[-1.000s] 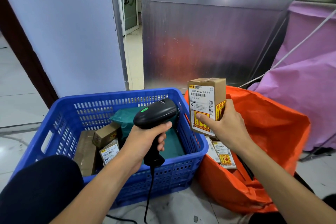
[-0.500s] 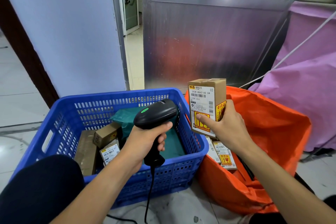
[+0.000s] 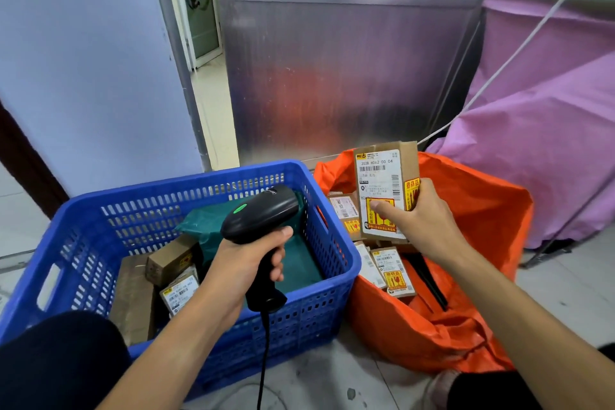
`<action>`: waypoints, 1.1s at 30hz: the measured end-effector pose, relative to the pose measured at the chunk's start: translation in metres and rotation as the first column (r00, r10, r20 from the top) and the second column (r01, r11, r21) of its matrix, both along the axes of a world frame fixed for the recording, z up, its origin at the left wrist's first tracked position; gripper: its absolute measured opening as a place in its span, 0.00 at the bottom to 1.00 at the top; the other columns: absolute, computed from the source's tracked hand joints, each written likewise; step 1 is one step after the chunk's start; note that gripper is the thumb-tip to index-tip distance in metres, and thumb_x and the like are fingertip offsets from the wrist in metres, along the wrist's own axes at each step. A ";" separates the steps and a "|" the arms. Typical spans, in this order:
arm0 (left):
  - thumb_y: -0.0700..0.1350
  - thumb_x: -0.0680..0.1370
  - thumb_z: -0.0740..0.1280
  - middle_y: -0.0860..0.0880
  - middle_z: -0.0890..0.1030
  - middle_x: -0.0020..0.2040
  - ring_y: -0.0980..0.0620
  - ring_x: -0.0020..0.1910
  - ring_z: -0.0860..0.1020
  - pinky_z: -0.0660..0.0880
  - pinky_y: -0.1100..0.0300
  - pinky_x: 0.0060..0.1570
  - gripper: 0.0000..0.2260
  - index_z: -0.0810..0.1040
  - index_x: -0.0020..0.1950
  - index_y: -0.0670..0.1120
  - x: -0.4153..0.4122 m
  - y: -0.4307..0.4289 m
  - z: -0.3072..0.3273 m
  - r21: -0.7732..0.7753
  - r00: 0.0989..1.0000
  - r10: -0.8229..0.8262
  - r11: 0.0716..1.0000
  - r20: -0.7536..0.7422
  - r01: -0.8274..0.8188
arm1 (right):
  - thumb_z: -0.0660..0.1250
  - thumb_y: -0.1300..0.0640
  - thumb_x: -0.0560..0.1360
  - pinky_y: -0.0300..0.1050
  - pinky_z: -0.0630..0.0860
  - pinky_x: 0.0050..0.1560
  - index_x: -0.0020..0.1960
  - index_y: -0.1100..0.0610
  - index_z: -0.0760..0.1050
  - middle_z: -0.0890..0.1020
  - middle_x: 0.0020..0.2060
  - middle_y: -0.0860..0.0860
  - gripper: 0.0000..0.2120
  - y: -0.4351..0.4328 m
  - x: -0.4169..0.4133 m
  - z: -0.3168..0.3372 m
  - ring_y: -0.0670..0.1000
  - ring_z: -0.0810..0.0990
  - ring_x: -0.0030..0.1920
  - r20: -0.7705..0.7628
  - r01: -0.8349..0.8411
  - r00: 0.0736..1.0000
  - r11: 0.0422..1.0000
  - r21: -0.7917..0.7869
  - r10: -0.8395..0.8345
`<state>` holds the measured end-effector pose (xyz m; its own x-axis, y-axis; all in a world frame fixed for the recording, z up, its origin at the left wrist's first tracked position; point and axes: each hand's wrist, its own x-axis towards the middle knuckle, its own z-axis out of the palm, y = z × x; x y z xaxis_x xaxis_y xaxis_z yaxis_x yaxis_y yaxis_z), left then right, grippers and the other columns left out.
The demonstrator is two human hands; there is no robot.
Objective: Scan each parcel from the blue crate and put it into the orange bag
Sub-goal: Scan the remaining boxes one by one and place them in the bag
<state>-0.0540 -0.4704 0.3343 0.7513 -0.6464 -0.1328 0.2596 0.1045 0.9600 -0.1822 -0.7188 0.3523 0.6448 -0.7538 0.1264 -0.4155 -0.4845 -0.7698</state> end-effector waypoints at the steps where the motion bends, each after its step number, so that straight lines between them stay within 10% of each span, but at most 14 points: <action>1: 0.41 0.79 0.73 0.46 0.71 0.30 0.49 0.26 0.68 0.72 0.54 0.33 0.07 0.78 0.44 0.42 -0.001 -0.003 -0.001 -0.001 1.000 -0.004 1.000 -0.001 0.004 | 0.77 0.44 0.74 0.49 0.83 0.50 0.62 0.51 0.66 0.82 0.52 0.44 0.26 -0.006 -0.002 -0.001 0.47 0.84 0.50 0.001 0.033 0.999 0.999 0.019 -0.033; 14: 0.42 0.78 0.73 0.46 0.73 0.31 0.49 0.25 0.68 0.70 0.55 0.33 0.07 0.78 0.42 0.42 -0.005 -0.073 -0.022 0.050 0.986 -0.109 0.992 -0.130 0.117 | 0.73 0.41 0.75 0.54 0.78 0.64 0.78 0.54 0.64 0.80 0.65 0.50 0.37 -0.090 -0.023 -0.059 0.54 0.81 0.61 -0.114 0.208 0.976 0.941 0.265 -0.184; 19: 0.44 0.75 0.75 0.46 0.74 0.32 0.49 0.26 0.69 0.70 0.53 0.34 0.07 0.79 0.44 0.42 -0.003 -0.093 -0.036 0.077 0.975 -0.126 0.987 -0.183 0.142 | 0.71 0.36 0.75 0.45 0.79 0.29 0.71 0.61 0.65 0.81 0.60 0.57 0.38 -0.115 -0.024 -0.104 0.57 0.82 0.51 -0.273 0.383 0.915 0.852 0.357 -0.296; 25: 0.46 0.70 0.78 0.45 0.74 0.32 0.49 0.26 0.69 0.72 0.55 0.33 0.12 0.79 0.43 0.42 0.006 -0.099 -0.057 0.159 0.971 -0.105 0.977 -0.215 0.141 | 0.72 0.30 0.69 0.49 0.82 0.33 0.67 0.62 0.71 0.83 0.57 0.58 0.41 -0.145 -0.032 -0.175 0.59 0.84 0.51 -0.350 0.420 0.892 0.813 0.404 -0.287; 33: 0.46 0.67 0.79 0.45 0.73 0.32 0.49 0.26 0.69 0.72 0.53 0.35 0.12 0.79 0.43 0.43 0.009 -0.111 -0.066 0.181 0.971 -0.101 0.973 -0.217 0.141 | 0.69 0.59 0.79 0.47 0.76 0.44 0.66 0.59 0.79 0.83 0.53 0.56 0.15 -0.146 -0.012 -0.214 0.53 0.80 0.47 -0.297 0.364 0.925 0.783 0.504 -0.238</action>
<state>-0.0447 -0.5818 0.2680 0.6126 -0.6773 -0.4075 0.4521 -0.1227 0.8835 -0.1945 -0.8651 0.1387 0.3360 -0.8169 -0.4688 -0.6473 0.1613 -0.7450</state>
